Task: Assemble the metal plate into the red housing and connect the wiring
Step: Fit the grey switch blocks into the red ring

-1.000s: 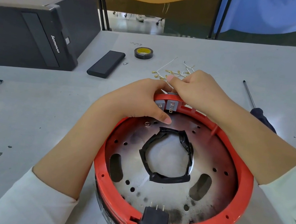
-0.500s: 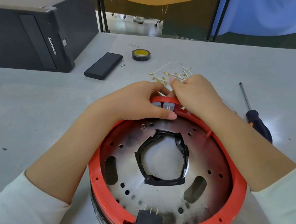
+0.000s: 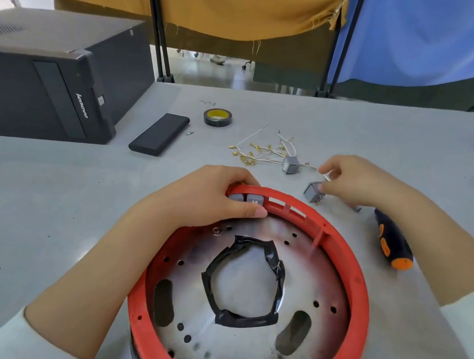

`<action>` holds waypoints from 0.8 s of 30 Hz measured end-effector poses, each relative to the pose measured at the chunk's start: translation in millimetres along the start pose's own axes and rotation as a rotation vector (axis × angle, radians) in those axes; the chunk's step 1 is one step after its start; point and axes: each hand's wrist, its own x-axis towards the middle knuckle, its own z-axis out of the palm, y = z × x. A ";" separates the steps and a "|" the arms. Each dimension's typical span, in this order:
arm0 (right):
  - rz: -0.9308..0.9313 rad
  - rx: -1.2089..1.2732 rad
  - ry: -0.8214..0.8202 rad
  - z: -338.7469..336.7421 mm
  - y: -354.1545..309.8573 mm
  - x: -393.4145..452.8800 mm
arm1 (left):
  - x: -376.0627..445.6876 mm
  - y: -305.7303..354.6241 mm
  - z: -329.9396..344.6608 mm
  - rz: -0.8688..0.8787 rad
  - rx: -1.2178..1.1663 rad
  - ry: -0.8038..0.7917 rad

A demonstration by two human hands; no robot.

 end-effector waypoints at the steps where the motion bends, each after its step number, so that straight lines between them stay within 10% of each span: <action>1: -0.016 -0.013 -0.031 4.8 1.4 0.7 | -0.2 0.0 0.1 -0.002 -0.007 0.001; 8: -0.068 0.025 -0.046 19.0 -1.1 2.3 | -1.3 -0.1 0.5 -0.030 -0.026 -0.002; 14: -0.061 0.711 -0.045 11.2 -28.1 -11.5 | 1.6 2.6 1.4 -0.077 0.004 -0.026; 24: -0.066 0.669 -0.108 20.8 -72.0 -20.9 | -7.8 11.2 11.3 -0.203 0.061 0.002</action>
